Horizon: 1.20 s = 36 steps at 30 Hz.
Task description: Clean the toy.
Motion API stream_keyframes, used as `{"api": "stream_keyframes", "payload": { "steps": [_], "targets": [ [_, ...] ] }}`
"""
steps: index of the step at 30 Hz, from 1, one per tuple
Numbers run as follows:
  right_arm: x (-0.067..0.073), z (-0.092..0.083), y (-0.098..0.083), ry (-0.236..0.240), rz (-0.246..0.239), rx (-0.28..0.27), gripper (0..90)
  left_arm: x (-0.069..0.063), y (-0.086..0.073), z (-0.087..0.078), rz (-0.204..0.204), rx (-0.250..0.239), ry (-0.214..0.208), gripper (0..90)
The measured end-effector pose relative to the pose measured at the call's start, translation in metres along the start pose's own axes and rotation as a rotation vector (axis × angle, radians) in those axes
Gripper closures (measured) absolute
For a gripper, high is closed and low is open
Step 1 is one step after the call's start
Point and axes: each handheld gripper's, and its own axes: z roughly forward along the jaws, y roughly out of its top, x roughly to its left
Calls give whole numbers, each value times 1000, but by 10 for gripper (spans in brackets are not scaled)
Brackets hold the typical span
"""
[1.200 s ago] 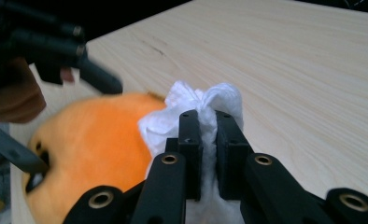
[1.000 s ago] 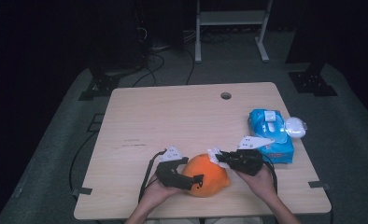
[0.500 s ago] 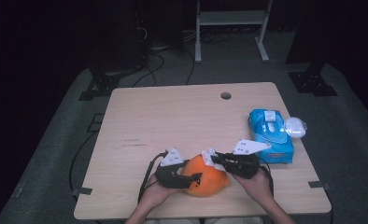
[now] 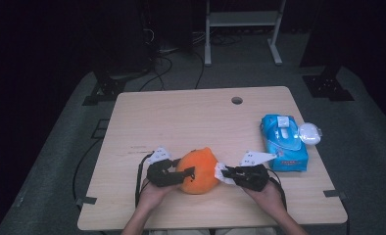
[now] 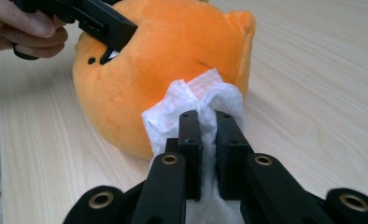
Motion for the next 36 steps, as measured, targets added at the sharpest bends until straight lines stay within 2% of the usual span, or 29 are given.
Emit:
{"api": "stream_keyframes", "payload": {
  "steps": [2, 4, 6, 7, 10, 13, 14, 16, 18, 20, 22, 24, 26, 27, 29, 30, 31, 32, 35, 36],
  "targets": [
    [5, 0, 3, 14, -10, -15, 818, -5, 0, 2, 29, -8, 3, 407],
    [9, 0, 8, 32, -22, -34, 818, -15, 2, 4, 109, -9, 15, 407],
    [10, -1, 11, 21, -30, -52, 818, -27, 3, 6, 191, -12, 29, 406],
    [8, -3, 12, 17, -19, -66, 818, -34, 4, 7, 236, -14, 35, 406],
    [-1, -12, 14, -23, -10, -100, 817, -47, 4, 9, 327, -17, 31, 406],
    [-15, -19, 14, -48, 41, -128, 817, -62, 3, 11, 423, -15, 27, 406],
    [-20, -21, 13, -47, 68, -135, 817, -67, 3, 13, 441, -19, 26, 406],
    [-22, -22, 11, -41, 87, -144, 817, -70, 3, 13, 450, -18, 22, 401],
    [-14, -22, 14, -28, 61, -151, 817, -70, 2, 13, 442, -21, 16, 400],
    [-4, -22, 19, 9, 29, -173, 816, -69, 2, 13, 439, -23, 9, 397],
    [0, -20, 23, 4, 1, -170, 813, -69, 1, 12, 441, -24, 5, 390],
    [-4, -18, 20, -2, 19, -159, 813, -67, 1, 12, 421, -31, -16, 382],
    [-11, -17, 15, -6, 47, -146, 815, -63, 1, 11, 384, -44, -36, 359],
    [-14, -17, 13, -7, 58, -141, 817, -60, 2, 11, 351, -48, -30, 314],
    [-15, -16, 11, -20, 62, -118, 818, -51, 6, 10, 237, -37, -26, 183],
    [-15, -14, 10, -24, 56, -108, 818, -47, 7, 10, 195, -23, -30, 147],
    [-13, -13, 9, -19, 61, -105, 818, -43, 6, 10, 167, -13, -37, 142],
    [-11, -12, 9, -11, 63, -112, 818, -41, 5, 11, 158, -3, -41, 162],
    [0, -13, 17, 10, 28, -129, 818, -45, 4, 9, 235, -1, -33, 312],
    [2, -14, 19, 15, 16, -138, 817, -48, 4, 9, 265, 0, -33, 338]
  ]
}}
